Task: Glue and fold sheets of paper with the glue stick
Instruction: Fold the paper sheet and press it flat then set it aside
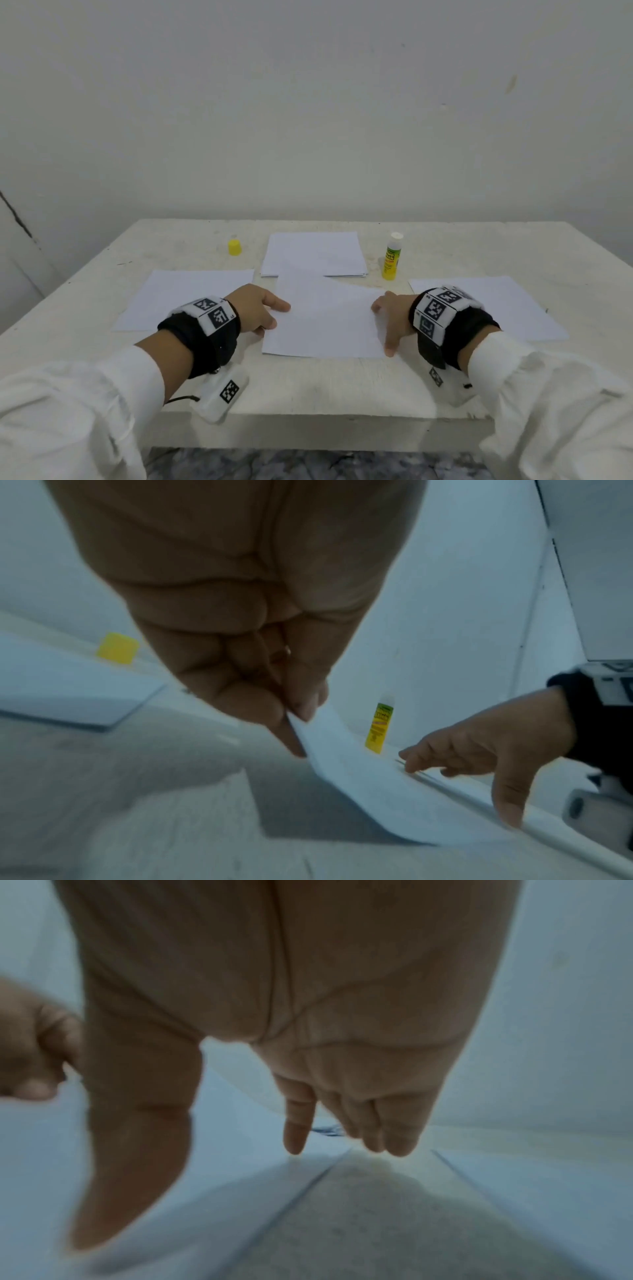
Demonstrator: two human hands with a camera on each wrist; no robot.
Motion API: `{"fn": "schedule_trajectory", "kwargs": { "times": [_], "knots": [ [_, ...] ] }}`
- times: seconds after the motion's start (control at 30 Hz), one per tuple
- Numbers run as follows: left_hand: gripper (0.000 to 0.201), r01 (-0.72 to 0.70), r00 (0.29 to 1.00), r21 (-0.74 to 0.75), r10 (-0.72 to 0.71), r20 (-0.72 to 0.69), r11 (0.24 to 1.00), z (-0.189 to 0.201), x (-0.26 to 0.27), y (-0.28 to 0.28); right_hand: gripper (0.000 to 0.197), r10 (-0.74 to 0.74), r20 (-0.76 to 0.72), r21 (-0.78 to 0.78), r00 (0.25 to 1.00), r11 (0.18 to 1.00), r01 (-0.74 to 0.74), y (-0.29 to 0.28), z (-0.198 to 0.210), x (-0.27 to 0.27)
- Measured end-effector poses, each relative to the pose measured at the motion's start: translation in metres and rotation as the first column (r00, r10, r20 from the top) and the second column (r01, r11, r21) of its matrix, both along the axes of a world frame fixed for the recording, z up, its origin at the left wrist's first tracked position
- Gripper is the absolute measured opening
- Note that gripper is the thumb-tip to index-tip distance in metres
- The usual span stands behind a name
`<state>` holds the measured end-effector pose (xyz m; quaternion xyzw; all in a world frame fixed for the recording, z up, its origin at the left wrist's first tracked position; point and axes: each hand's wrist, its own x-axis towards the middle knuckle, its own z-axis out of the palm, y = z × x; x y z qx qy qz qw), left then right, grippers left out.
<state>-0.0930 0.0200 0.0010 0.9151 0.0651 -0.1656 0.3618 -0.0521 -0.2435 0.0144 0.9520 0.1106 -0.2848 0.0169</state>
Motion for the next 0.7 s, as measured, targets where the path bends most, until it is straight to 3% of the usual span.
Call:
{"fn": "schedule_trajectory", "kwargs": {
  "times": [0.17,0.4,0.6,0.7],
  "knots": [
    [0.037,-0.064,0.989,-0.116,0.078,0.124,0.991,0.01,0.005,0.019,0.054,-0.247,-0.046,0.371,0.968,0.895,0.246,-0.005,0.008,0.007],
    [0.029,-0.191,0.96,-0.121,0.211,0.183,0.974,0.017,0.049,0.032,0.042,-0.362,0.027,0.505,0.932,0.81,0.299,0.03,0.01,0.044],
    [0.046,-0.057,0.99,0.201,0.029,0.14,0.978,0.025,0.116,0.031,0.04,-0.412,0.106,0.43,0.905,0.84,0.332,0.063,0.008,0.1],
    [0.052,0.019,0.997,0.346,-0.046,0.069,0.938,0.017,0.142,0.031,0.028,-0.348,0.152,0.264,0.925,0.916,0.302,0.075,0.004,0.123]
  ]
}}
